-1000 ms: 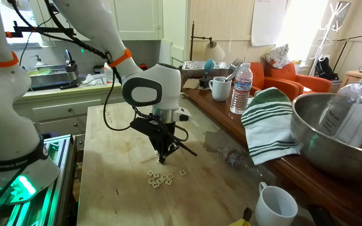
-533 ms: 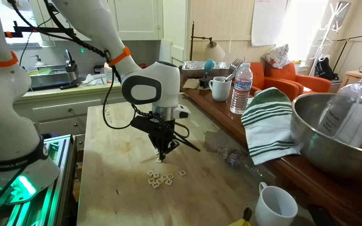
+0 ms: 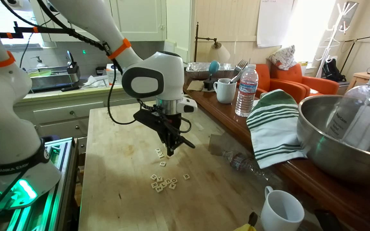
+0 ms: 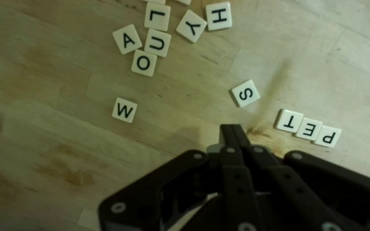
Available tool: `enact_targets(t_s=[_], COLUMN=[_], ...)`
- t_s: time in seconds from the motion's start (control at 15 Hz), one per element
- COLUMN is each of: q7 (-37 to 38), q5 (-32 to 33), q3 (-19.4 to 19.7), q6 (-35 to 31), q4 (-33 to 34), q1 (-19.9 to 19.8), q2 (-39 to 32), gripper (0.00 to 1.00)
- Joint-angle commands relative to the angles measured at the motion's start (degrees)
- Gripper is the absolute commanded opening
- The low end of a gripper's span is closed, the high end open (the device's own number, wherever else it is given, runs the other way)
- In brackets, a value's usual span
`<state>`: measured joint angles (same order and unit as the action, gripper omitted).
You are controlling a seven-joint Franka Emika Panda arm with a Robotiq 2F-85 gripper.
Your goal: Put one letter block to in the line to make a word
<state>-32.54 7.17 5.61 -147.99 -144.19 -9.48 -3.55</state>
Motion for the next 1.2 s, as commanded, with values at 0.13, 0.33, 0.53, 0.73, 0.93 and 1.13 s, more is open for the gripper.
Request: enact_targets(t_s=[0.13,0.33,0.53,0.73,0.93,1.13], q7=[12.54,18.93,23.37,27.24,29.61,31.33], q5=[-1.2,-3.04,-5.34,-6.52,-5.9,-5.52], q3=[0.88,1.24,1.62,2.02,2.42,2.84], q6=[4.13,4.84,3.4,1.41,0.43,-0.81], q4=[-0.77,-1.33,-1.27,-1.16,-1.3,-1.51], q1=[0.54,0.42,0.24,0.19,0.21,0.15], q2=[1.07,1.52,0.33,-1.03,-2.06,-3.05], gripper=[0.0,0.0,0.0,0.0,0.0,0.0])
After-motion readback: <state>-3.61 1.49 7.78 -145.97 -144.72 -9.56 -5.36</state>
